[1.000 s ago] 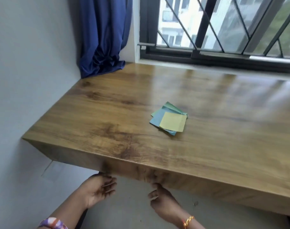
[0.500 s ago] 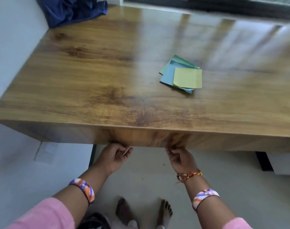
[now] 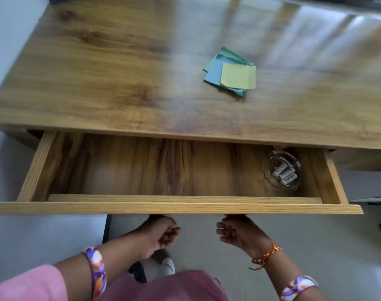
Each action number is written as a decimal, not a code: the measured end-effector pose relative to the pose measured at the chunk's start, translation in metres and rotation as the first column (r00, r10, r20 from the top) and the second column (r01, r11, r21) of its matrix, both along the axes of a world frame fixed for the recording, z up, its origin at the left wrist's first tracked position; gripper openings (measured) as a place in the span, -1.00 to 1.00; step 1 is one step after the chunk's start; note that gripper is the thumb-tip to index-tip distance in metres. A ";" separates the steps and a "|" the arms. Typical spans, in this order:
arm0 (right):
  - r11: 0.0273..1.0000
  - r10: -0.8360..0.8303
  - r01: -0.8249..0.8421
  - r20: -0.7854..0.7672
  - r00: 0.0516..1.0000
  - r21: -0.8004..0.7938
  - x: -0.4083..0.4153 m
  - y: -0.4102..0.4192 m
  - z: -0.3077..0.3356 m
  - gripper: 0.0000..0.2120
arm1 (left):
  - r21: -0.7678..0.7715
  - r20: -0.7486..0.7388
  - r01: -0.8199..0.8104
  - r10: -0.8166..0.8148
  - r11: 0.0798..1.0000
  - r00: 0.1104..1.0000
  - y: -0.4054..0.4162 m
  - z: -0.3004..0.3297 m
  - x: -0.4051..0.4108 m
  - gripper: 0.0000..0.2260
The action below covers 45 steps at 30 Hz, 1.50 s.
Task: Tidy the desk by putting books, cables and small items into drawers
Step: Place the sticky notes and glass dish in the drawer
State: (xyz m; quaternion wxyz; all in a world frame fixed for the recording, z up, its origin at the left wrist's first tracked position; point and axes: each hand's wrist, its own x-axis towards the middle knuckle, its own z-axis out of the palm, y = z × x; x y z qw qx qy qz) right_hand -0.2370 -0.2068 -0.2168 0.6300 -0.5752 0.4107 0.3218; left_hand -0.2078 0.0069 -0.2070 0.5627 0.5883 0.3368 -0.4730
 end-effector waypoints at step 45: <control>0.132 0.921 -0.064 0.099 0.377 -0.989 -0.270 -0.044 0.101 -0.67 | 0.913 0.394 0.035 -0.902 0.406 0.180 -0.059 0.091 -0.285 -0.57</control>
